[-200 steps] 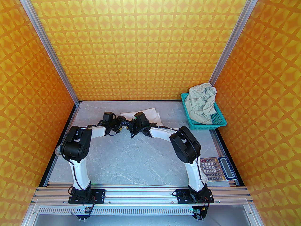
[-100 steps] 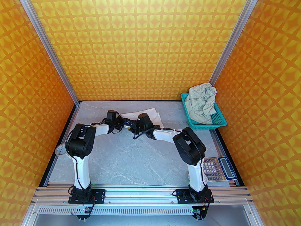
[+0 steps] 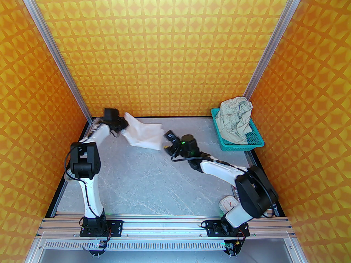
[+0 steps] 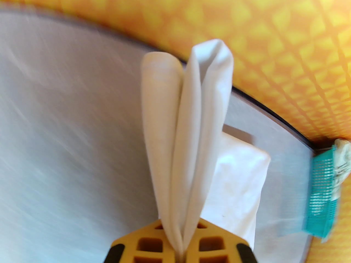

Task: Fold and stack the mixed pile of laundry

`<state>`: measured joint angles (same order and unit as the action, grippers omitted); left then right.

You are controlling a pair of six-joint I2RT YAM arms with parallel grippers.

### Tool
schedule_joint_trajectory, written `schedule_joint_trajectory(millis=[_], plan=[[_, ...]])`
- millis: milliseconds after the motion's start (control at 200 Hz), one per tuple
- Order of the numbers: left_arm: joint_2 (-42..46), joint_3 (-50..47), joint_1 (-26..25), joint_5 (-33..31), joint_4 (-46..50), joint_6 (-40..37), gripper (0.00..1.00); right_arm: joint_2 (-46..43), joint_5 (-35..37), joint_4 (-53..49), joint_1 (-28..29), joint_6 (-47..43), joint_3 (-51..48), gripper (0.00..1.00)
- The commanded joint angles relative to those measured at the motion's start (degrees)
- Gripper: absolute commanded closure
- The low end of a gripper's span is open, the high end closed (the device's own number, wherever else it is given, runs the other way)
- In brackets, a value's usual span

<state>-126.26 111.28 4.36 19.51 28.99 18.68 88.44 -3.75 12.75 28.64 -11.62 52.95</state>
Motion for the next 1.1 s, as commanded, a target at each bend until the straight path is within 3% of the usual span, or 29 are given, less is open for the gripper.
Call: schedule_joint_trajectory(millis=[0, 240, 530, 715, 800, 880, 920, 1015, 1095], plan=[[-3.87, 8.84, 3.44, -3.16, 11.04, -16.22, 1.0, -3.22, 5.23, -4.64, -2.75, 6.94, -0.41, 0.47], [-12.04, 24.54, 11.07, -6.25, 16.85, -22.75, 1.0, -6.63, 9.13, -9.16, -7.28, 12.53, 0.37, 0.47], [-19.46, 30.81, 16.46, -9.74, 14.1, -24.87, 1.0, -6.71, 12.73, -18.58, -8.21, 16.99, 7.51, 0.49], [-23.88, 34.21, 17.26, -12.08, 10.96, -24.9, 1.0, -6.38, 19.48, -26.34, -9.35, 18.58, 13.67, 0.5], [-26.38, 37.07, 17.22, -13.52, 10.5, -23.85, 1.0, -5.94, 22.62, -31.67, -12.61, 20.14, 17.41, 0.52], [-27.87, 38.72, 17.21, -16.67, 10.21, -22.86, 1.0, -4.71, 21.84, -37.73, -18.05, 21.59, 21.98, 0.44], [-28.14, 39.26, 17.11, -18.79, 10.49, -21.83, 0.89, -3.48, 21.08, -41.34, -20.94, 22.42, 25.27, 0.4], [-27.29, 40.05, 16.78, -22.57, 12.5, -18.89, 0.37, 1.63, 21.25, -49.91, -26.47, 22.57, 33.31, 0.31], [-25.95, 40.79, 16.1, -24.56, 14.47, -18.0, 0.17, 5.95, 21.57, -51.65, -30.43, 22.48, 36.81, 0.24]])
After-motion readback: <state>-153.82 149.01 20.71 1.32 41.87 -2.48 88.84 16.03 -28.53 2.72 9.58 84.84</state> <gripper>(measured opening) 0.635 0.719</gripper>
